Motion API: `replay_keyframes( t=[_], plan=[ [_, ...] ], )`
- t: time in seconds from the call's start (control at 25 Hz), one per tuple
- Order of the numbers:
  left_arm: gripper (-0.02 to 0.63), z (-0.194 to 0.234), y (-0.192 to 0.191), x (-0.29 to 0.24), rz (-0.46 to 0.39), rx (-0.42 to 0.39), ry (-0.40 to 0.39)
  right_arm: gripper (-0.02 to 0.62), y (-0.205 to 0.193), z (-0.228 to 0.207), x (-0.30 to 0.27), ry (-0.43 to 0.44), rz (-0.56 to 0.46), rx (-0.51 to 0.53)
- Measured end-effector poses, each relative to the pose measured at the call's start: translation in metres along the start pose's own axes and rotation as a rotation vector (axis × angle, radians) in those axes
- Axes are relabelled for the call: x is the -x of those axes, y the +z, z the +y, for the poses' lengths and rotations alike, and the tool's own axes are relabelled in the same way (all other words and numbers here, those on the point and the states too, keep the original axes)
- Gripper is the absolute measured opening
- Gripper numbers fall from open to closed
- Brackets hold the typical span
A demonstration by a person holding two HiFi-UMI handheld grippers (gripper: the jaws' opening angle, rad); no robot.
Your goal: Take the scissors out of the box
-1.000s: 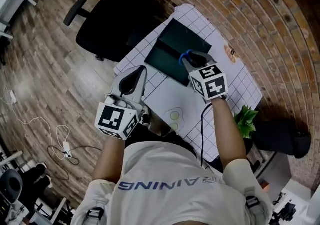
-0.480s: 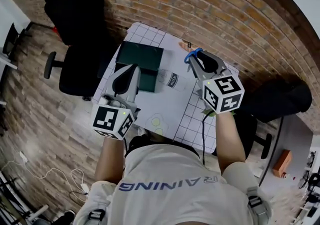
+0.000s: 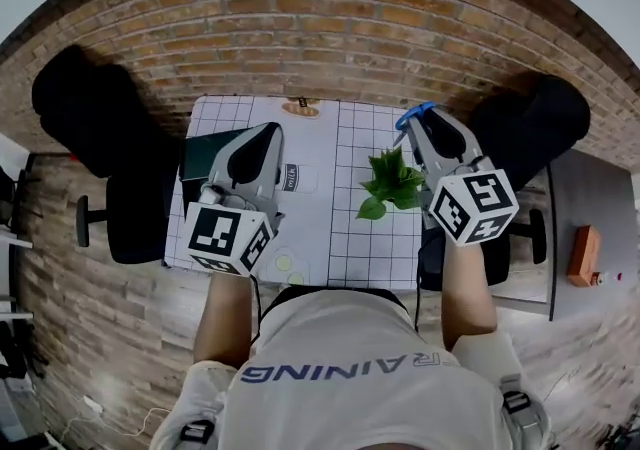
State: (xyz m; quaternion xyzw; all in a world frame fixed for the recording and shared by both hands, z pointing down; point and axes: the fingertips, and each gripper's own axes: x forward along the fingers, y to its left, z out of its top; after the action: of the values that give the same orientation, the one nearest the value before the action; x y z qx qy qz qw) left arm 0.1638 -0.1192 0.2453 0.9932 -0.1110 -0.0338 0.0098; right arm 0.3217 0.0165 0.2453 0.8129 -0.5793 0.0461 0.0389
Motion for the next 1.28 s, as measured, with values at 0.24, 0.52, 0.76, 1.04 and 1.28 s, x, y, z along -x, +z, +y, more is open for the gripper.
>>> replay_keyframes(
  t=[0.24, 0.52, 0.76, 1.04, 1.28],
  plan=[
    [0.002, -0.049, 0.008, -0.036, 0.007, -0.018, -0.087, 0.094, 0.004, -0.051, 0.052, -0.114, -0.059, -0.039],
    [0.002, -0.064, 0.004, -0.048, 0.023, -0.013, -0.093, 0.094, 0.003, -0.069, 0.062, -0.142, -0.066, -0.026],
    [0.002, -0.056, 0.002, -0.047, 0.024, -0.001, -0.072, 0.094, 0.005, -0.063, 0.053, -0.115, -0.070, -0.018],
    [0.002, -0.054, 0.003, -0.046, 0.018, 0.006, -0.069, 0.094, 0.006, -0.057, 0.046, -0.089, -0.074, -0.017],
    [0.002, -0.052, 0.003, -0.042, 0.019, -0.009, -0.062, 0.094, 0.006, -0.055, 0.046, -0.085, -0.079, -0.014]
  ],
)
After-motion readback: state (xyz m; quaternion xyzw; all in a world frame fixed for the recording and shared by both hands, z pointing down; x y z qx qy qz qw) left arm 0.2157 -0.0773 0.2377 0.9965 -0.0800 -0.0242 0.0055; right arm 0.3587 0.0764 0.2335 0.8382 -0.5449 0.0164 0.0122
